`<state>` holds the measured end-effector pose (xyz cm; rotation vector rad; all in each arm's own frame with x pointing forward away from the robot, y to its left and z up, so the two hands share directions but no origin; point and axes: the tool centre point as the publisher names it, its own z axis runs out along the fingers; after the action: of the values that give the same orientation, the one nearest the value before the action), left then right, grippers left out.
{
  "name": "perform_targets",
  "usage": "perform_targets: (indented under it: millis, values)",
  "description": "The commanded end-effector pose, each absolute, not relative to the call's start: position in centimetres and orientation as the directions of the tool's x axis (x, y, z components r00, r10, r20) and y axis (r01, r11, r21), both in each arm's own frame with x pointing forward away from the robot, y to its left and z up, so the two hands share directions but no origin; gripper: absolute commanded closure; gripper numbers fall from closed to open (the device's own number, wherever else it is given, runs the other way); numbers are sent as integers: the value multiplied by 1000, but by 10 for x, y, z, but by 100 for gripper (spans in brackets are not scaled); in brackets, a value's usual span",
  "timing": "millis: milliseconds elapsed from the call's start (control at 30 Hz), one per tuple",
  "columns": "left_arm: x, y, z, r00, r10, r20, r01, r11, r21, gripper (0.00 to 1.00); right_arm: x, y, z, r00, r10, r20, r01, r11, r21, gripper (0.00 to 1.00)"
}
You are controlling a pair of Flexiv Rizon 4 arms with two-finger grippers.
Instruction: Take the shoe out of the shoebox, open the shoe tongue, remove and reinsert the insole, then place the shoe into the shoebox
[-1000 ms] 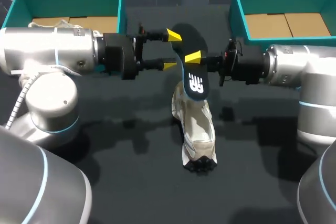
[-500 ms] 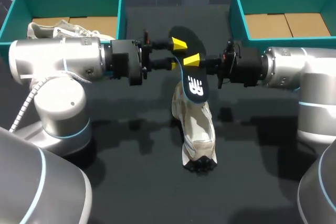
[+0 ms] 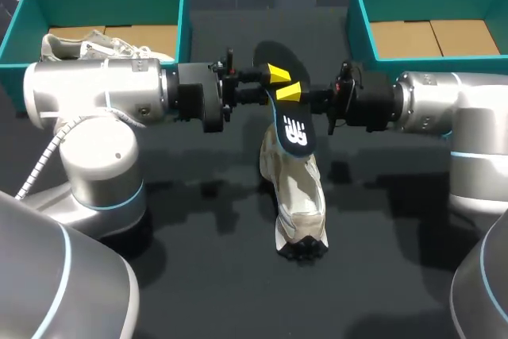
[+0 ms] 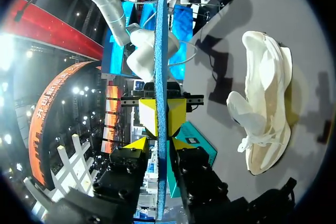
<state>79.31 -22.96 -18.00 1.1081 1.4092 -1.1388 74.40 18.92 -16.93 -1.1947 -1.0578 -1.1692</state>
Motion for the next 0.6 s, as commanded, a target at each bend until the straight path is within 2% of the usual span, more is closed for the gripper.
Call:
perform_targets:
  millis: [33, 267, 333, 500, 600]
  values:
    - [796, -235, -181, -106, 74, -992, 984, 149, -94, 78, 744, 190, -171, 114, -93, 989, 993, 6, -114, 100]
    - [796, -238, -183, -100, 82, -992, 985, 151, -86, 86, 743, 190, -171, 118, -94, 989, 993, 12, -117, 100]
    - [796, -238, -183, -95, 84, -992, 985, 152, -82, 93, 743, 190, -171, 119, -94, 988, 993, 13, -118, 100]
    - [797, -240, -184, -90, 90, -992, 986, 152, -75, 94, 742, 191, -172, 123, -93, 988, 992, 15, -122, 100]
    - [796, -240, -185, -87, 91, -992, 986, 150, -73, 100, 742, 191, -172, 124, -94, 988, 992, 16, -123, 100]
